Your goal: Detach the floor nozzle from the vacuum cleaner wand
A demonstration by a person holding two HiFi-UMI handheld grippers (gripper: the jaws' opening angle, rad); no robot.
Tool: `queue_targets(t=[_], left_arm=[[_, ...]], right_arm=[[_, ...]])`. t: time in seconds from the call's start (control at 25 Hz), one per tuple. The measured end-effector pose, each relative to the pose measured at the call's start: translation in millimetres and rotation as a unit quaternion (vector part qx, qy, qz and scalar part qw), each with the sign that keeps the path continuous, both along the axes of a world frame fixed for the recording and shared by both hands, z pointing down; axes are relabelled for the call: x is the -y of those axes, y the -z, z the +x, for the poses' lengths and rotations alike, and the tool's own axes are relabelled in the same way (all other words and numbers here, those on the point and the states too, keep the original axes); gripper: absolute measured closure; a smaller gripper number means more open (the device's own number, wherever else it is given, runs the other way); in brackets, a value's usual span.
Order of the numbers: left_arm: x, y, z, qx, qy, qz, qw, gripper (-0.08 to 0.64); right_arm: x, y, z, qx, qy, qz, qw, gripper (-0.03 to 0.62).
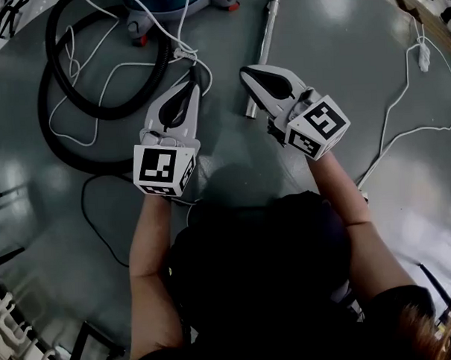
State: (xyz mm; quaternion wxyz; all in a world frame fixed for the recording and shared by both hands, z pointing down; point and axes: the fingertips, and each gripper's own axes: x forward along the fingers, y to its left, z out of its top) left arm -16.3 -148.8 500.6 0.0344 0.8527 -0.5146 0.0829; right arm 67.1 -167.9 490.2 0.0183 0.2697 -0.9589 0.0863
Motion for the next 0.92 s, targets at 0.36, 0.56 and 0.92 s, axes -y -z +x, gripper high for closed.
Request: queue_targets(t=[0.36,0.56,0.92], left_arm=[[1.1,2.0,6.3,-0.026,-0.003,-0.006,0.9996,0.548],[3.2,2.0,4.9,-0.045,0.001,-0.013,0.9989,0.548],[2.7,-1.7,8.0,-0.063,-0.002,-0.021,0.9978,0.548]], right_arm=[[-1.8,-1.3,1.3,0.002,0.001,0.0,1.0,0.595],[0.0,-1.8,0.6,0.006,0.001,-0.004,1.0,0.595],[-1.3,-2.3,-1.1,0.011,0.004,-0.004,1.0,0.595]])
